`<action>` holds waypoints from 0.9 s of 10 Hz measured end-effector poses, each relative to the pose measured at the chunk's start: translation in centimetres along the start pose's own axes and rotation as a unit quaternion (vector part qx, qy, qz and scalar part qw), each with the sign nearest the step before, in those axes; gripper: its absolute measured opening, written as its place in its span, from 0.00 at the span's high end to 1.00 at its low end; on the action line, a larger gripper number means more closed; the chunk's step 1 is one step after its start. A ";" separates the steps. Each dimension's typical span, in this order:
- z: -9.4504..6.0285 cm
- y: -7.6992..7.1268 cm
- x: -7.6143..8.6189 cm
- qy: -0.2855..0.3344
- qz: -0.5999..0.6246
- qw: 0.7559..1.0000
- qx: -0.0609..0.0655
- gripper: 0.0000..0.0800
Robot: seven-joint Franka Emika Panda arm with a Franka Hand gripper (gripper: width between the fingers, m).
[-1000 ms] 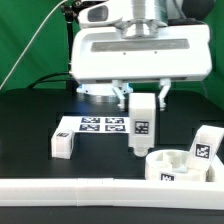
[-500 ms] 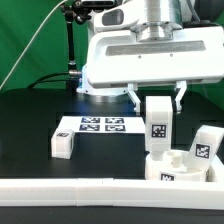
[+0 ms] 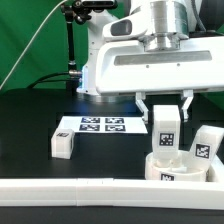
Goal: Assemble stool
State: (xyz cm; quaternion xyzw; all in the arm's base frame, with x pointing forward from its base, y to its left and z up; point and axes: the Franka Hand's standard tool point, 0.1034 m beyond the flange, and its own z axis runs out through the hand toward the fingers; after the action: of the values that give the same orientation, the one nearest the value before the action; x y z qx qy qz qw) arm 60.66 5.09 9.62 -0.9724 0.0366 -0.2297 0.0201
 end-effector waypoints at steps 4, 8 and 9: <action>0.2 0.0 -0.1 0.011 -0.002 1.000 -0.003 0.58; 0.9 0.0 -0.7 0.046 -0.010 0.999 -0.013 0.58; 0.9 0.1 -0.6 0.055 -0.011 0.998 -0.016 0.58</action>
Offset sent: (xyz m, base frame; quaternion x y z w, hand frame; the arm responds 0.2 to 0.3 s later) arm -0.0040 0.0019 -0.0056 -0.0157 0.0244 -0.0008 0.9996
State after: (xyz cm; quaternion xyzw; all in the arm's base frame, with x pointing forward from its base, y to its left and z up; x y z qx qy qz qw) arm 60.51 5.04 8.50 -0.9588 0.0307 -0.2823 0.0003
